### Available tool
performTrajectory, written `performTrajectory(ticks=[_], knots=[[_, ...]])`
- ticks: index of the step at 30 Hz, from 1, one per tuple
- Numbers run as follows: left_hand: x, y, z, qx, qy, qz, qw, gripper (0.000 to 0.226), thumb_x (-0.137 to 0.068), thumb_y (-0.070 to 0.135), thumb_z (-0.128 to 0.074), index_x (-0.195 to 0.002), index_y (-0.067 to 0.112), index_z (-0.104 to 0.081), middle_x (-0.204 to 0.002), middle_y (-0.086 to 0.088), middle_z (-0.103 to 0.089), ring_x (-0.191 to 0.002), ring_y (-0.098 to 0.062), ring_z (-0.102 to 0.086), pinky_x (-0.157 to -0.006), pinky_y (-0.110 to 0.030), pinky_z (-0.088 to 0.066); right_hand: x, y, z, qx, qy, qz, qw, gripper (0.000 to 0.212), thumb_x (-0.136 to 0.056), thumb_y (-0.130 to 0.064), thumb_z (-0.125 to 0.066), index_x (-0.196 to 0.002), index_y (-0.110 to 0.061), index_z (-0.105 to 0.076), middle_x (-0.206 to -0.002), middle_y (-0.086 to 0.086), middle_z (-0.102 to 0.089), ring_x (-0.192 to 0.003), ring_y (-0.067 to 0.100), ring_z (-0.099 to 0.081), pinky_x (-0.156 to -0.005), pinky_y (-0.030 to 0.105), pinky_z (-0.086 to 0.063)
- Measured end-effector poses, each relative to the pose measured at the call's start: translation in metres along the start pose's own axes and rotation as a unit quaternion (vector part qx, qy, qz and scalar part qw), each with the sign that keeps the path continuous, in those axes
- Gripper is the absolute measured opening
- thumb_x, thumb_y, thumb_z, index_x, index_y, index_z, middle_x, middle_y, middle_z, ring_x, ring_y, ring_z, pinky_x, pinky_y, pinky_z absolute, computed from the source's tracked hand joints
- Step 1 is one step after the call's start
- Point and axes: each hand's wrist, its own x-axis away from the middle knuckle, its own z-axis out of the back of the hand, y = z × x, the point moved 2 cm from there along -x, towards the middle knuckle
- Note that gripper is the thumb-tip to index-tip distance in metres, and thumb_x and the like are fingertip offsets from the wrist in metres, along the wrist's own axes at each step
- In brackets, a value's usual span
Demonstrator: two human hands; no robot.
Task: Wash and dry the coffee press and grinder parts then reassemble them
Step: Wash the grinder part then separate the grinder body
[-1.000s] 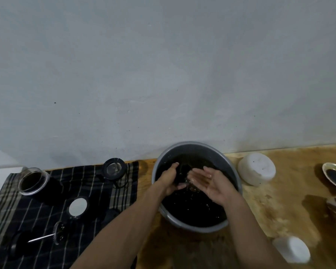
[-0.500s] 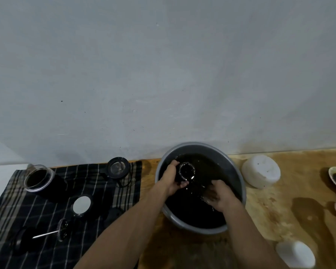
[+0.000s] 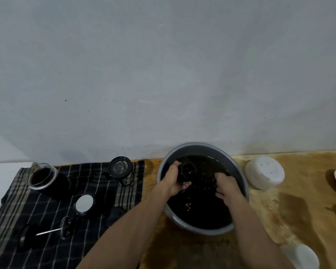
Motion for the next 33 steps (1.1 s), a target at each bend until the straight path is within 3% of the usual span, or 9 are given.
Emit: performTrajectory(ticks=[3,5,7,11,15,19,22,28,33], knots=[[0.0,0.0,0.001,0.004,0.006,0.005,1.0,0.045,-0.102,0.051,-0.046,-0.112,0.009,-0.059,-0.095,-0.019,-0.063,-0.063,-0.026,-0.057,-0.048,-0.027,-0.045,0.003,0.019,0.0,-0.081,-0.024,-0.061,0.995,0.026,-0.103,-0.017,-0.05,-0.124,-0.004,-0.057,-0.101,0.014,-0.063,-0.088,0.025,-0.059,-0.066,0.036,-0.048],[0.002,-0.001,0.0,0.002,0.009,0.001,1.0,0.047,-0.102,0.052,-0.045,-0.111,0.009,-0.061,-0.096,-0.019,-0.064,-0.064,-0.025,-0.057,-0.05,-0.027,-0.045,0.006,0.019,-0.005,-0.185,-0.089,-0.106,0.973,0.034,-0.106,-0.018,-0.048,-0.127,0.007,-0.058,-0.111,0.023,-0.067,-0.098,0.032,-0.065,-0.081,0.042,-0.056],[0.004,-0.001,-0.002,0.01,0.005,-0.008,1.0,0.049,-0.103,0.054,-0.042,-0.109,0.01,-0.062,-0.095,-0.016,-0.066,-0.068,-0.024,-0.058,-0.051,-0.027,-0.047,0.011,0.007,-0.008,-0.239,-0.16,-0.092,0.953,0.038,-0.106,-0.017,-0.048,-0.12,0.015,-0.064,-0.114,0.031,-0.071,-0.104,0.037,-0.07,-0.089,0.041,-0.061],[0.007,0.001,-0.002,0.044,0.0,-0.029,0.999,0.046,-0.104,0.05,-0.042,-0.116,0.011,-0.063,-0.099,-0.014,-0.069,-0.079,-0.024,-0.063,-0.056,-0.029,-0.052,0.019,-0.023,-0.011,-0.157,-0.183,-0.003,0.971,0.033,-0.107,-0.013,-0.05,-0.109,0.014,-0.068,-0.106,0.03,-0.074,-0.102,0.035,-0.074,-0.083,0.037,-0.062],[0.006,0.0,-0.003,0.001,-0.02,-0.078,0.997,0.034,-0.093,0.024,-0.072,-0.122,0.007,-0.066,-0.118,-0.018,-0.072,-0.099,-0.029,-0.069,-0.07,-0.038,-0.061,0.015,-0.026,-0.01,-0.064,-0.152,0.027,0.986,0.025,-0.104,-0.014,-0.055,-0.11,0.006,-0.07,-0.105,0.022,-0.076,-0.099,0.031,-0.074,-0.079,0.035,-0.061],[0.01,0.001,0.0,-0.049,0.001,-0.198,0.979,0.075,-0.073,0.006,-0.09,-0.135,0.017,-0.049,-0.131,-0.009,-0.062,-0.117,-0.023,-0.064,-0.099,-0.042,-0.056,0.015,-0.015,-0.008,-0.015,-0.128,0.033,0.991,0.018,-0.099,-0.013,-0.063,-0.114,-0.005,-0.071,-0.106,0.016,-0.076,-0.099,0.028,-0.074,-0.077,0.035,-0.062],[0.018,0.008,0.0,-0.127,0.004,-0.289,0.949,0.091,-0.065,0.007,-0.095,-0.142,0.022,-0.047,-0.132,0.003,-0.063,-0.119,-0.012,-0.062,-0.102,-0.032,-0.052,0.023,-0.014,-0.007,-0.04,-0.138,0.04,0.989,0.017,-0.098,-0.008,-0.065,-0.114,-0.007,-0.068,-0.106,0.018,-0.075,-0.099,0.028,-0.074,-0.077,0.036,-0.061],[0.043,0.021,-0.016,-0.238,-0.025,-0.401,0.884,0.101,-0.071,0.005,-0.092,-0.154,0.024,-0.038,-0.132,0.014,-0.063,-0.125,0.005,-0.054,-0.104,-0.009,-0.04,0.033,-0.017,-0.002,-0.058,-0.151,0.065,0.985,0.034,-0.092,0.003,-0.067,-0.123,-0.007,-0.06,-0.105,0.018,-0.077,-0.099,0.028,-0.076,-0.081,0.039,-0.063],[0.055,0.024,-0.027,-0.27,-0.038,-0.44,0.856,0.099,-0.071,0.012,-0.092,-0.154,0.03,-0.041,-0.131,0.015,-0.065,-0.127,0.0,-0.056,-0.111,-0.026,-0.045,0.044,-0.021,0.002,-0.06,-0.162,0.1,0.98,0.058,-0.083,0.01,-0.072,-0.13,-0.016,-0.052,-0.103,0.019,-0.077,-0.095,0.029,-0.076,-0.082,0.041,-0.062]])
